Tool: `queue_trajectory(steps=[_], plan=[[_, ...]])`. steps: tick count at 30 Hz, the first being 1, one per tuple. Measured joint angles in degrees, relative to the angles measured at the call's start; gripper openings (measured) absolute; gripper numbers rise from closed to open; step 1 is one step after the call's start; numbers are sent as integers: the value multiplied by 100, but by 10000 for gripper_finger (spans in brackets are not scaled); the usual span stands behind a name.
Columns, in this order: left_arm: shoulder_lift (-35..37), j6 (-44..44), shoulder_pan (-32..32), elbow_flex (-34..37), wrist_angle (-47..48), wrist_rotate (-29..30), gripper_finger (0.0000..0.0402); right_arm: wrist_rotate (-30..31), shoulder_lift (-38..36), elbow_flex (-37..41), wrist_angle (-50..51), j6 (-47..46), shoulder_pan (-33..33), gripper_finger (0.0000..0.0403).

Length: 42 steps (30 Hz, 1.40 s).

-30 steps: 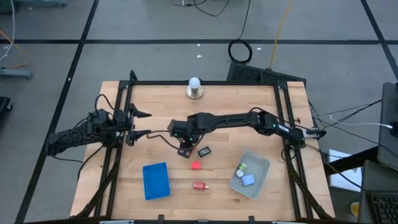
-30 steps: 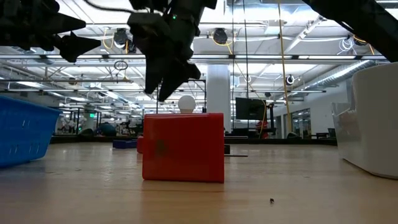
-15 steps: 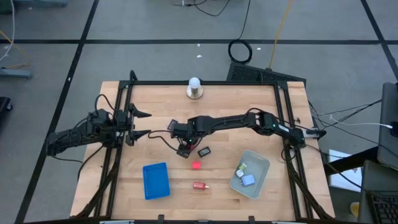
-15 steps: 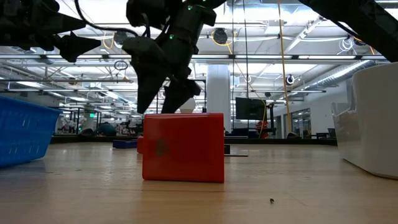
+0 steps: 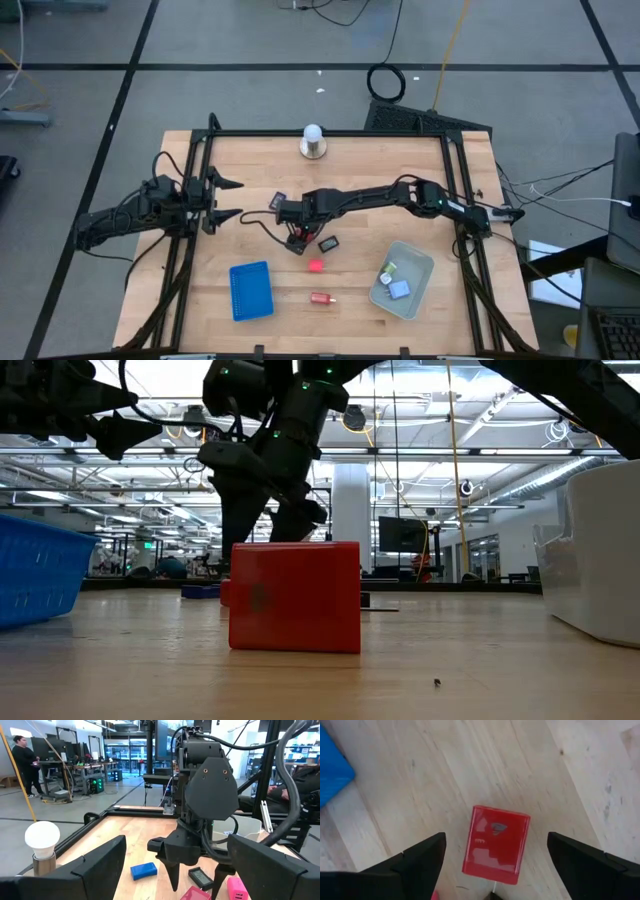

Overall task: Pick & Place Office items
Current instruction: Put the top red charger adapter into the gray bin

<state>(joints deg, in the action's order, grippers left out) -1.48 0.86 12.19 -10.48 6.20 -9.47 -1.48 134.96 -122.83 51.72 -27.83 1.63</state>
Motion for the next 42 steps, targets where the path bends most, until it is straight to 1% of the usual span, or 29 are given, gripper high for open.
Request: queue_trajectory(steps=[10, 14, 18, 21, 25, 35, 39, 42], plan=[[0, 0, 0, 0, 0, 0, 351, -3, 0, 3, -12, -149, 0, 342], [0, 0, 0, 0, 2, 0, 351, -21, 0, 308, -283, -239, 0, 342], [1, 0, 0, 0, 1, 0, 351, -307, 0, 656, -754, -379, 8, 341], [2, 0, 0, 0, 0, 0, 351, -341, 0, 858, -1050, -445, 28, 341], [2, 0, 0, 0, 2, 0, 351, -443, -11, 927, -1110, -431, 44, 341], [2, 0, 0, 0, 2, 0, 351, -369, -46, 1217, -1147, -280, 72, 340], [2, 0, -2, 0, 2, 0, 351, -253, -44, 1283, -1120, -276, 79, 318], [2, 1, -2, 0, 2, 0, 351, -171, -37, 1285, -1108, -249, 76, 282]])
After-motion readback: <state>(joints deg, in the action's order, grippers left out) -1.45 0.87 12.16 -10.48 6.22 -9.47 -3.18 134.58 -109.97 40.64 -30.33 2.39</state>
